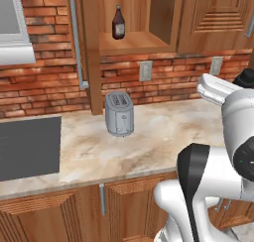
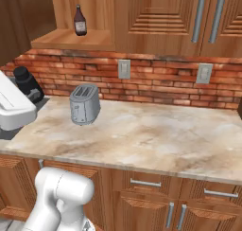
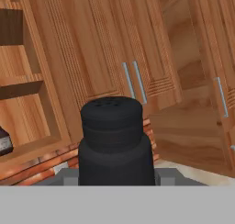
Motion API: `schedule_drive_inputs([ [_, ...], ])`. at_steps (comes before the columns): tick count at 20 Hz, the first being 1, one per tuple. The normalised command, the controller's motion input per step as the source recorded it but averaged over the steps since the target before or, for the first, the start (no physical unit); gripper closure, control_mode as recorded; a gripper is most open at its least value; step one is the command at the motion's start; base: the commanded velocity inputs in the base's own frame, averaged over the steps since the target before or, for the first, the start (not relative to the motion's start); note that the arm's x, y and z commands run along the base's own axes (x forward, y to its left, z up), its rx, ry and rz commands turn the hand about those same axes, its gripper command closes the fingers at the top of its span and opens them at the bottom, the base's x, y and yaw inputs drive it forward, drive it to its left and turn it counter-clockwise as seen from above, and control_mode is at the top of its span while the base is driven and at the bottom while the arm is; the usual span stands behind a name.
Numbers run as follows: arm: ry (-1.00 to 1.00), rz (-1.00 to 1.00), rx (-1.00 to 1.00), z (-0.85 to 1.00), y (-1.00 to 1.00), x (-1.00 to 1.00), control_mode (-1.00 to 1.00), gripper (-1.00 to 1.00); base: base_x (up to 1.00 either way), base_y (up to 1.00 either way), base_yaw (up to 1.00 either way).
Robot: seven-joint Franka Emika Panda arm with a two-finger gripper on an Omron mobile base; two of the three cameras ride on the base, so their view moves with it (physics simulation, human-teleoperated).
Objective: Collect the paprika, ketchup, and shaker from the cabinet and place them next to the stove.
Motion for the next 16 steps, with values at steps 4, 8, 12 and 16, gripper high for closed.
schedule_drive_inputs([
  [4,0.0,0.0,0.0,0.0,0.0,0.0,1.0,1.0,-0.77,0.0,-0.47],
  [8,0.0,0.0,0.0,0.0,0.0,0.0,1.0,1.0,-0.63,0.0,-0.5],
  [12,0.0,0.0,0.0,0.0,0.0,0.0,1.0,1.0,-0.45,0.0,-0.53],
  [16,0.0,0.0,0.0,0.0,0.0,0.0,1.0,1.0,-0.31,0.07,-0.57],
])
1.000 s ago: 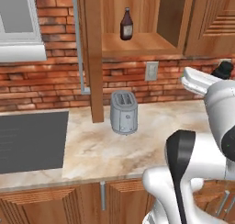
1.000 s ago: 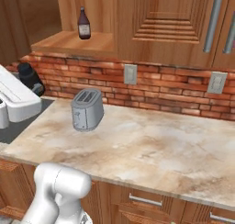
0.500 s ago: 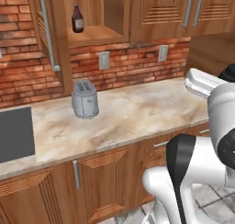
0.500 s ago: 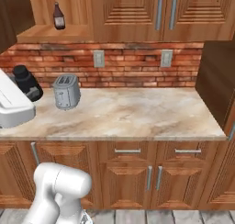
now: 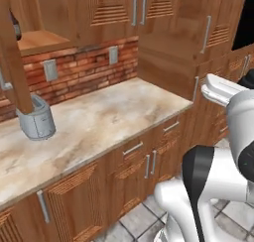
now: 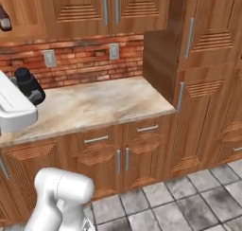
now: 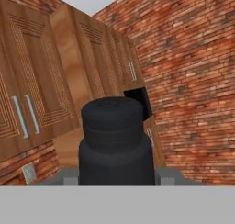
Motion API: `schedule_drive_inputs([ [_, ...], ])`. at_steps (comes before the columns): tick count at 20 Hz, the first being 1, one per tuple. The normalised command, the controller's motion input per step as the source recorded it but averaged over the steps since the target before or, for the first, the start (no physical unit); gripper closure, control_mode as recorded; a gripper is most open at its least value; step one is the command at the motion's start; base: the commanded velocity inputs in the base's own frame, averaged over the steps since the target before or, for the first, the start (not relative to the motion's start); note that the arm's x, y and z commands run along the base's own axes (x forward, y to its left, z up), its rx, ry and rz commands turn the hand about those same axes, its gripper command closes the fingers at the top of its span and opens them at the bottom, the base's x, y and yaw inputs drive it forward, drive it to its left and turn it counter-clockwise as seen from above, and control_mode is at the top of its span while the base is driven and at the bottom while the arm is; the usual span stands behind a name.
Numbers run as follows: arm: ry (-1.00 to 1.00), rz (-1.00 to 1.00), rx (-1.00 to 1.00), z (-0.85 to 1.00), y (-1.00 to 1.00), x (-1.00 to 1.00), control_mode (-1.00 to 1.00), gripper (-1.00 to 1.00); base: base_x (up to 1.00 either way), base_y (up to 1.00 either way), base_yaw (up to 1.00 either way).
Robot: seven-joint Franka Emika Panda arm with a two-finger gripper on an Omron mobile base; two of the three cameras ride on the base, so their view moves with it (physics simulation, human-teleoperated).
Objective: Collect the paprika, ketchup, and shaker from the cabinet and place them next to the stove.
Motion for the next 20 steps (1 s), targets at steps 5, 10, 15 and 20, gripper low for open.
schedule_drive_inputs([
  [5,0.0,0.0,0.0,0.0,0.0,0.0,1.0,1.0,-0.2,0.07,-0.58],
  [10,0.0,0.0,0.0,0.0,0.0,0.0,1.0,1.0,-0.11,0.12,-0.6],
  [15,0.0,0.0,0.0,0.0,0.0,0.0,1.0,1.0,-0.05,0.03,-0.59],
  [20,0.0,0.0,0.0,0.0,0.0,0.0,1.0,1.0,0.0,0.09,-0.57],
])
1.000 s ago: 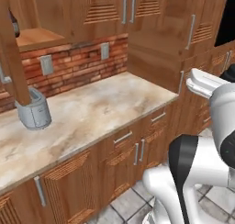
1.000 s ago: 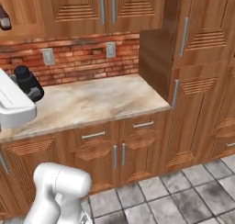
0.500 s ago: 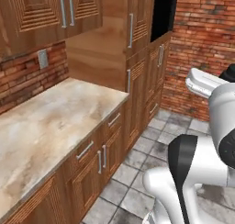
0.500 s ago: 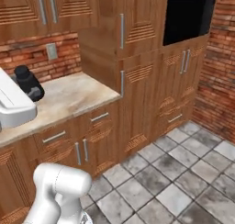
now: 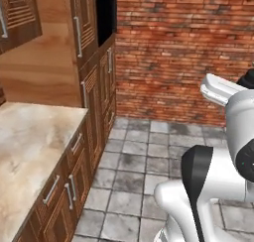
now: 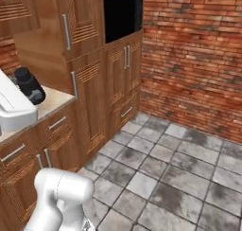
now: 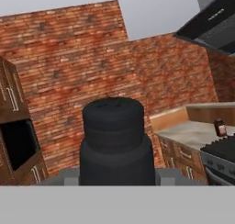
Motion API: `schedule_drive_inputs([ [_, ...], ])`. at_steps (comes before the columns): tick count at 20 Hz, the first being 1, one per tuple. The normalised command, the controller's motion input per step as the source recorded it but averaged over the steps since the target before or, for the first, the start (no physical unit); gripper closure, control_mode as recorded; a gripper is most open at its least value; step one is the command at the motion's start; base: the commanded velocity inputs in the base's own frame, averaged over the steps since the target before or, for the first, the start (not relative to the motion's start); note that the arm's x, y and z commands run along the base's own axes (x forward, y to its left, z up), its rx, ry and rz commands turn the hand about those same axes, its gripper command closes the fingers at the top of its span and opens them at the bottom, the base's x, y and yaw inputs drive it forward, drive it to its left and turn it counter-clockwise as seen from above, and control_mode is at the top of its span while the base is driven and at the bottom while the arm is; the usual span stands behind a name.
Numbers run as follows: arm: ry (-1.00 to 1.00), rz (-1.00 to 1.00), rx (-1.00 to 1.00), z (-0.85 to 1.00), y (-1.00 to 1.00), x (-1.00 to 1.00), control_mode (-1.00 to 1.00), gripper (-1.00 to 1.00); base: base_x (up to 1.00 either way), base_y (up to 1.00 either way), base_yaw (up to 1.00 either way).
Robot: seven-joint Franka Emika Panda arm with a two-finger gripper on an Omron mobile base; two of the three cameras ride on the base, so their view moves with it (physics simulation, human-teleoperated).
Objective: Collect the paprika, ketchup, and shaker from the cabinet and place them next to the stove.
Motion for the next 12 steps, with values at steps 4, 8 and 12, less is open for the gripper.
schedule_drive_inputs([
  [4,0.0,0.0,0.0,0.0,0.0,0.0,1.0,1.0,0.0,0.18,-0.59],
  [8,0.0,0.0,0.0,0.0,0.0,0.0,1.0,1.0,0.0,0.13,-0.58],
  [12,0.0,0.0,0.0,0.0,0.0,0.0,1.0,1.0,0.08,0.09,-0.55],
])
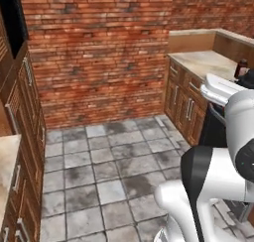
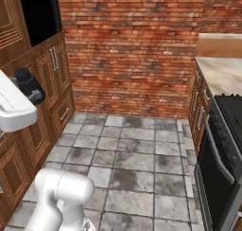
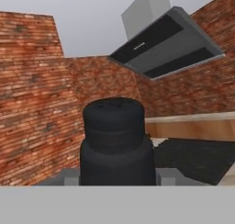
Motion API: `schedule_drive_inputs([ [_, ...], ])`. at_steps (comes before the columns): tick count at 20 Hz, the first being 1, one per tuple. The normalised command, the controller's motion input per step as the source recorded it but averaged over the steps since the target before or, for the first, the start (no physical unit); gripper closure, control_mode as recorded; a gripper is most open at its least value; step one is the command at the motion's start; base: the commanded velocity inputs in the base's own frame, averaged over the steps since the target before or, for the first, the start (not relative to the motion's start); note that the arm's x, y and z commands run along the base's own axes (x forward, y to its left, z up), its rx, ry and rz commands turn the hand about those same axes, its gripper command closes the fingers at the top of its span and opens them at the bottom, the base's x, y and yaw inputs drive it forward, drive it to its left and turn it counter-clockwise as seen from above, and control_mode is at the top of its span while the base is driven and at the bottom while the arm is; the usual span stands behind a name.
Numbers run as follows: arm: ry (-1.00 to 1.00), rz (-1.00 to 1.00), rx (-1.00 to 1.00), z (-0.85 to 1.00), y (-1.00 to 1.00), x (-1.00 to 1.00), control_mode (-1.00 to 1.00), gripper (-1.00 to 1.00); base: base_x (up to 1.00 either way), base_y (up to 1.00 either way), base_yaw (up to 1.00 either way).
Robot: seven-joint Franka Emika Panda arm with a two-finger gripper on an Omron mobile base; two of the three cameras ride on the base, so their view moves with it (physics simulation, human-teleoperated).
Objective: Collect the paprika, ketchup, and shaker from the cabinet and place them next to the stove.
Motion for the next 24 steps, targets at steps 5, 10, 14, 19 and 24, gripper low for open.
schedule_drive_inputs([
  [5,0.0,0.0,0.0,0.0,0.0,0.0,1.0,1.0,0.26,0.0,-0.51],
  [10,0.0,0.0,0.0,0.0,0.0,0.0,1.0,1.0,0.28,0.0,-0.5],
  [14,0.0,0.0,0.0,0.0,0.0,0.0,1.0,1.0,0.29,0.04,-0.54],
  [19,0.0,0.0,0.0,0.0,0.0,0.0,1.0,1.0,0.35,0.21,-0.55],
  [24,0.0,0.0,0.0,0.0,0.0,0.0,1.0,1.0,0.51,0.3,-0.51],
])
